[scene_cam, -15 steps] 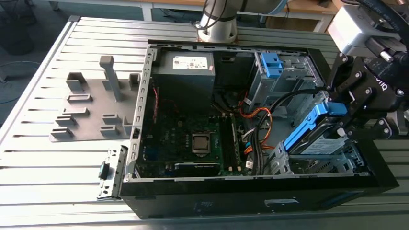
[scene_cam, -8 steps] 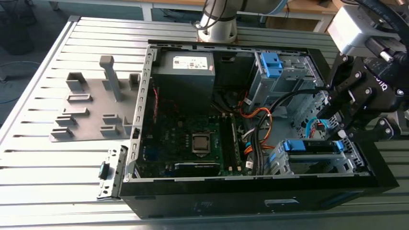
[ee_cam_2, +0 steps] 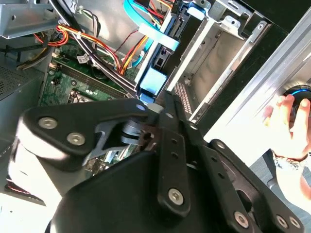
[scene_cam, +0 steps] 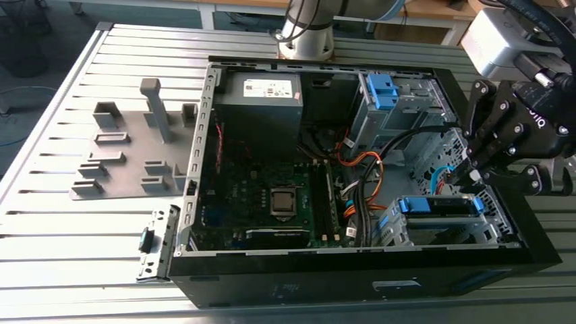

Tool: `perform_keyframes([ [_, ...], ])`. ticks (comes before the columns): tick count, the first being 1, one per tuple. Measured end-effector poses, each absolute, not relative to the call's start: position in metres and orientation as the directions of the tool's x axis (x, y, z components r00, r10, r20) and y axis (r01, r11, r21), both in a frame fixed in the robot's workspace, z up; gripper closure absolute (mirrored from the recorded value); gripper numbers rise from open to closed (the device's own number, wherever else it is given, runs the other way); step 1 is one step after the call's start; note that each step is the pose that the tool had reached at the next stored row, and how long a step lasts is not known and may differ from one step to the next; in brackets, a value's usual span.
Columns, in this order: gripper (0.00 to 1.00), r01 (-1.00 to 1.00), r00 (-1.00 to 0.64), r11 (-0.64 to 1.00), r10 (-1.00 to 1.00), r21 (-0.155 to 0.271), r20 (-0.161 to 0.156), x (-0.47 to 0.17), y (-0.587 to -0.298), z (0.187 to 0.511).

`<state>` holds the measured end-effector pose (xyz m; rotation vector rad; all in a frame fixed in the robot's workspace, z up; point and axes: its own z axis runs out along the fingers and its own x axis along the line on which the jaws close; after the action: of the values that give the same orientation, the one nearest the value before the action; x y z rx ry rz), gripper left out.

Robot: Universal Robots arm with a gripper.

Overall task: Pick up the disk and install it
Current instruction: 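Insert the disk into the insertion slot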

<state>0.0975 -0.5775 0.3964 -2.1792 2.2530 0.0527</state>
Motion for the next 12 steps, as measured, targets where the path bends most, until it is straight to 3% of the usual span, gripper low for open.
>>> perform_keyframes([
  [3, 0.89, -0.999, -0.034, 0.033, -0.999, 0.020, -0.028, 0.0975, -0.5775, 0.3962],
  [12, 0.89, -0.999, -0.034, 0.033, -0.999, 0.020, -0.028, 0.0975, -0.5775, 0.3960],
])
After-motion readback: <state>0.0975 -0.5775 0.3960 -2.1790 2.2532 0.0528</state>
